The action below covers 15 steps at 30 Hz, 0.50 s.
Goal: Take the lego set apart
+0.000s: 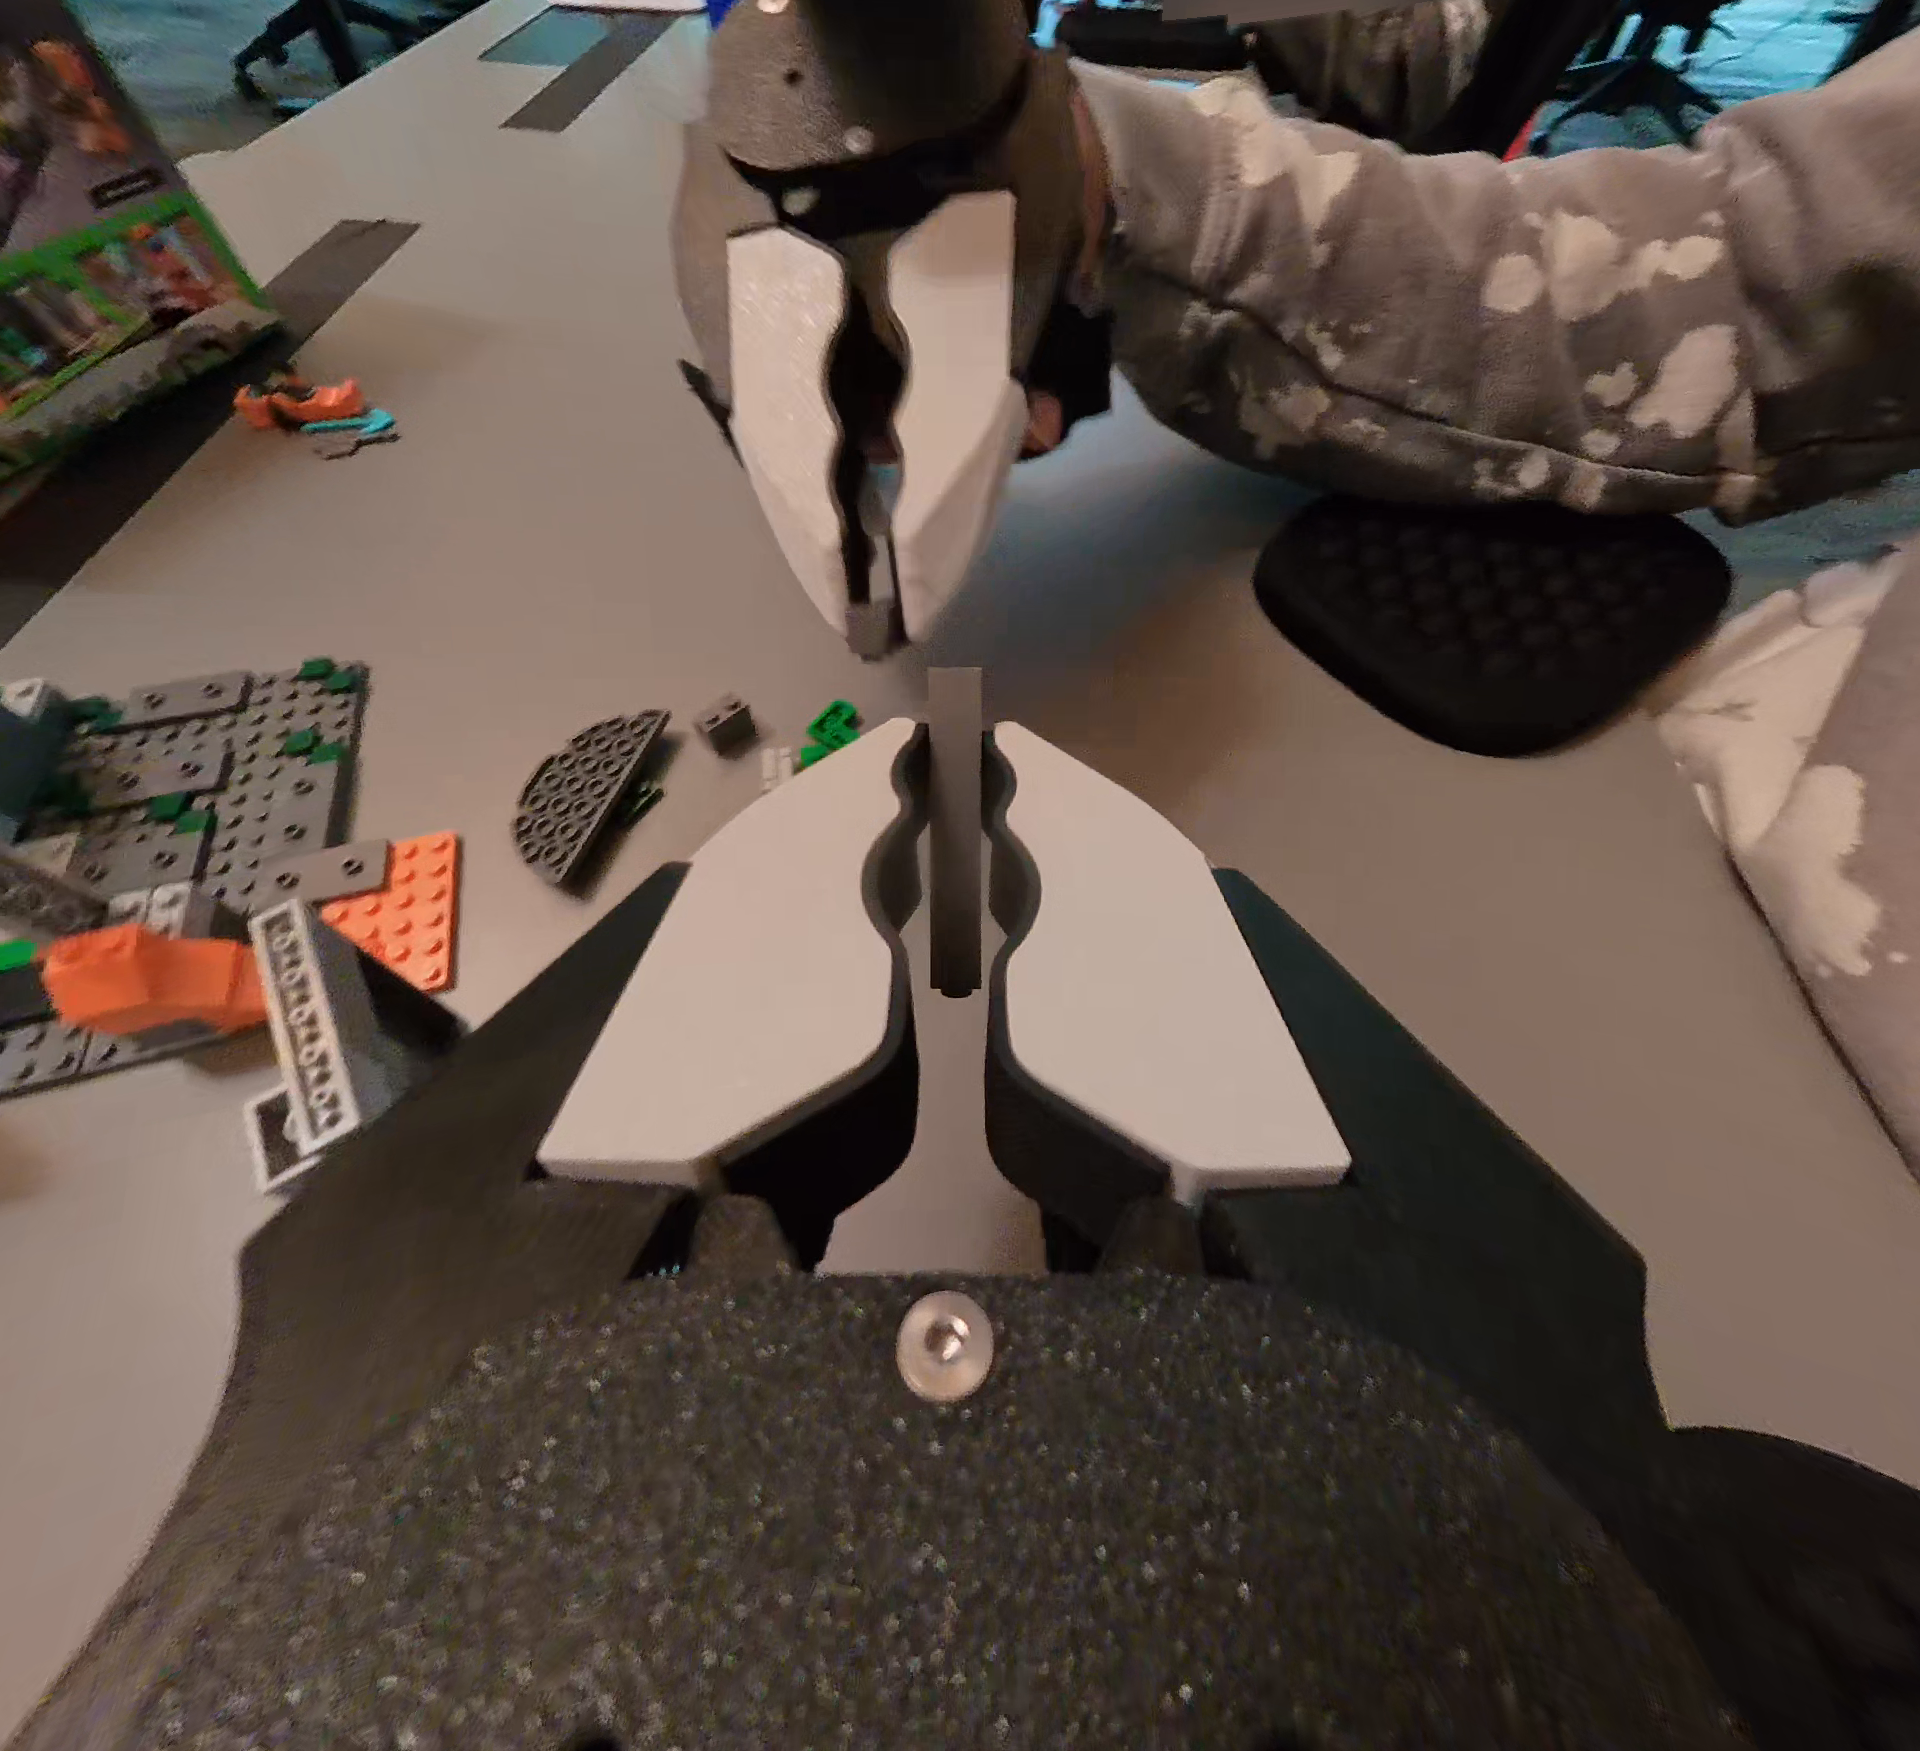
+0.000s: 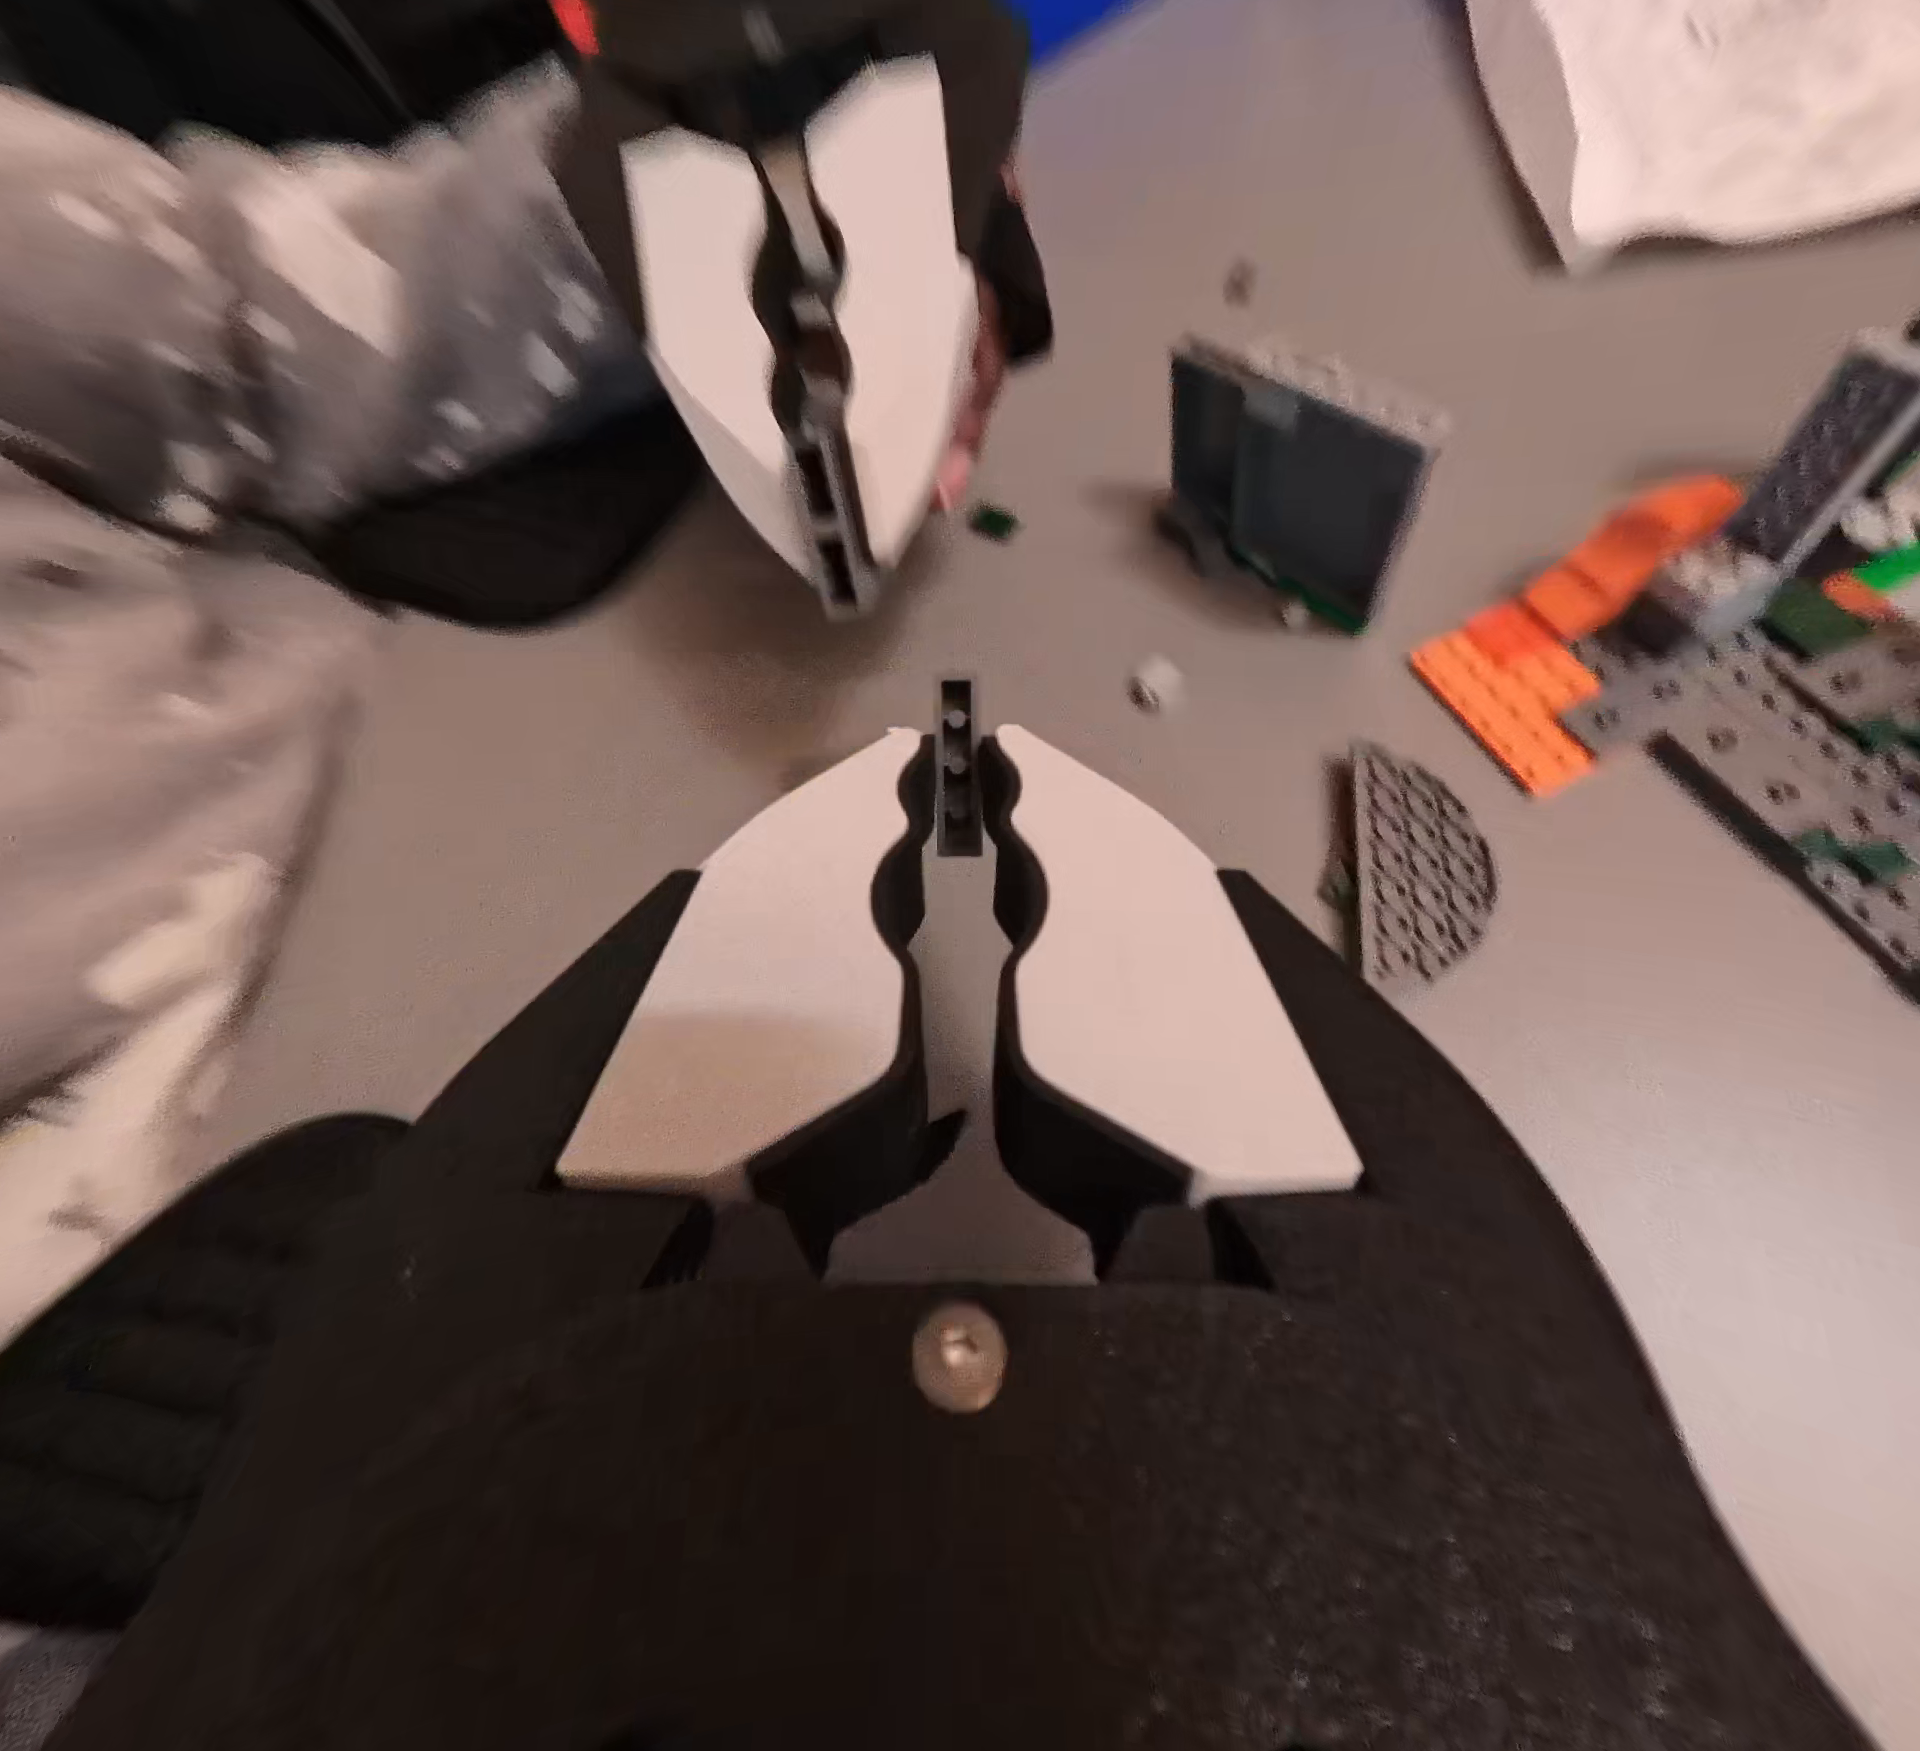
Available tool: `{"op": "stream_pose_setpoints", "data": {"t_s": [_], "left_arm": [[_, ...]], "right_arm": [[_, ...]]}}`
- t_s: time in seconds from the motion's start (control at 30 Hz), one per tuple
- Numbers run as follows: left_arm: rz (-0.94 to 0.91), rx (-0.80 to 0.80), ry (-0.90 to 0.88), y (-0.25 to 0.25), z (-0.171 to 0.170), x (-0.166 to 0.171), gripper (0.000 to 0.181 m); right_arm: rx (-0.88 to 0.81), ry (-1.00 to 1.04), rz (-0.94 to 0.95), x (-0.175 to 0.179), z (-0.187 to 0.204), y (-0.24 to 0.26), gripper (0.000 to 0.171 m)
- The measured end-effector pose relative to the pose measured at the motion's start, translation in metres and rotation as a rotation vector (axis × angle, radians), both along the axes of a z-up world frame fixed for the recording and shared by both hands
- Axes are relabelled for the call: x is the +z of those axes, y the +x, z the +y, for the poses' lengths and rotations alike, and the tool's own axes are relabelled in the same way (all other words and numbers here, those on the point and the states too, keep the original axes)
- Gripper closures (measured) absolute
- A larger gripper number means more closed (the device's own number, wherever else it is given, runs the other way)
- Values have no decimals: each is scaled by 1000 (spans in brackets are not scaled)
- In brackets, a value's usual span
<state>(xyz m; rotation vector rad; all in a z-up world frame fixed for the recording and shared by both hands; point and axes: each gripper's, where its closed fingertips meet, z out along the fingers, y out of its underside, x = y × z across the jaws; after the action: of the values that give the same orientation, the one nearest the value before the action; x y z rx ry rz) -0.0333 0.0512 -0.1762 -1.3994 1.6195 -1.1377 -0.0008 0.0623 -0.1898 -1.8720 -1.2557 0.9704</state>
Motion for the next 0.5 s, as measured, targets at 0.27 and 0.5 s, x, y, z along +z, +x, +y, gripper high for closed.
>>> {"op": "stream_pose_setpoints", "data": {"t_s": [0.27, 0.5], "left_arm": [[48, 106, -24, -2, 19, -16, 173], [73, 82, -10, -1, 12, -21, 173]], "right_arm": [[44, 19, -303, -57, -4, -12, 162], [49, 41, -56, -14, -5, -24, 150]]}}
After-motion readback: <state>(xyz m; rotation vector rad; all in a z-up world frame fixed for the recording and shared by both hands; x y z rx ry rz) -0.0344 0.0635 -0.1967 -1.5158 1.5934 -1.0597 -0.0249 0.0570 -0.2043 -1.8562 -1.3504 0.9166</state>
